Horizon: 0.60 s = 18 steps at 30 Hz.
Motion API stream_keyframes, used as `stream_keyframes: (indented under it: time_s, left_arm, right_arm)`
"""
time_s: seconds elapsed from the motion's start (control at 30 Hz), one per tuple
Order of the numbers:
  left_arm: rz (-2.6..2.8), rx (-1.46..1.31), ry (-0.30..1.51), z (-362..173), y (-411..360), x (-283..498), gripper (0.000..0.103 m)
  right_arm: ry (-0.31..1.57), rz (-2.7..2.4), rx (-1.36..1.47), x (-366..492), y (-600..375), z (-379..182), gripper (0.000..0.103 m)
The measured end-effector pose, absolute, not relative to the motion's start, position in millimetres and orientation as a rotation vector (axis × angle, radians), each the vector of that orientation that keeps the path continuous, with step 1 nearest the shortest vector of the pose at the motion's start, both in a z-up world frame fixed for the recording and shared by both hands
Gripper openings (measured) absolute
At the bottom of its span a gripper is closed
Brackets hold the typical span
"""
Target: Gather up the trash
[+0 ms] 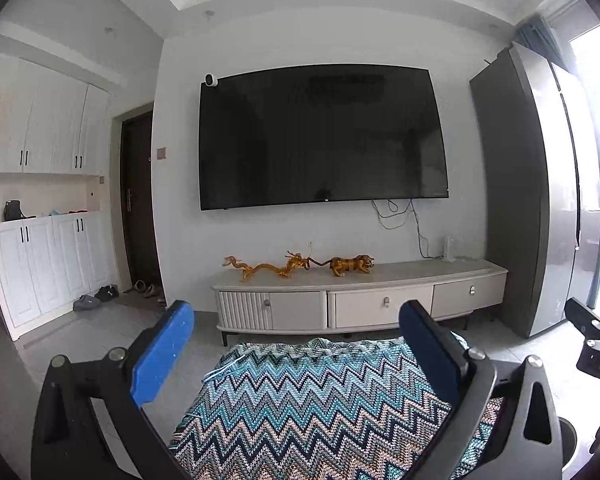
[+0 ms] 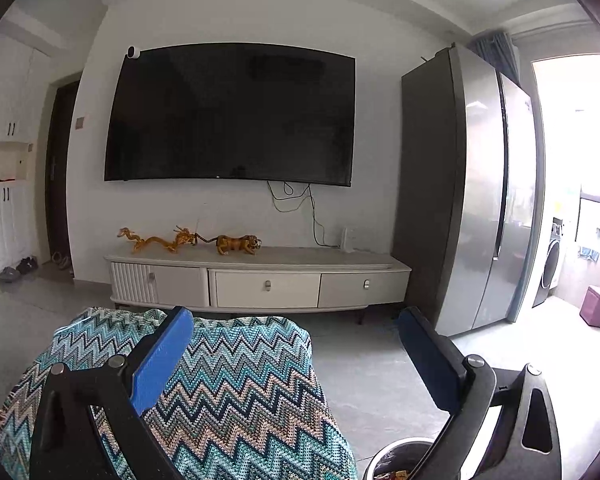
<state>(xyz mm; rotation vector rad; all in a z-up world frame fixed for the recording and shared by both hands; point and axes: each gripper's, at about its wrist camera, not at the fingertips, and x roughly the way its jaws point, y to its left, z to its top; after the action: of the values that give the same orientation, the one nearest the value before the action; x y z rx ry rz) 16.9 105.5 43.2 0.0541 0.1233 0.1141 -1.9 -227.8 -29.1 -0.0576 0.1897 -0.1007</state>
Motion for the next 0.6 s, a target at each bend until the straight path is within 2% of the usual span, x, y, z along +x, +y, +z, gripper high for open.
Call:
stream_keyframes:
  time_s: [0.6]
  left_arm:
    - [0.11,0.043,0.135,40.5,105.8,19.7,0.103]
  right_arm:
    - [0.154,-0.119,-0.04,-9.2,-236.0,-28.6,0.103]
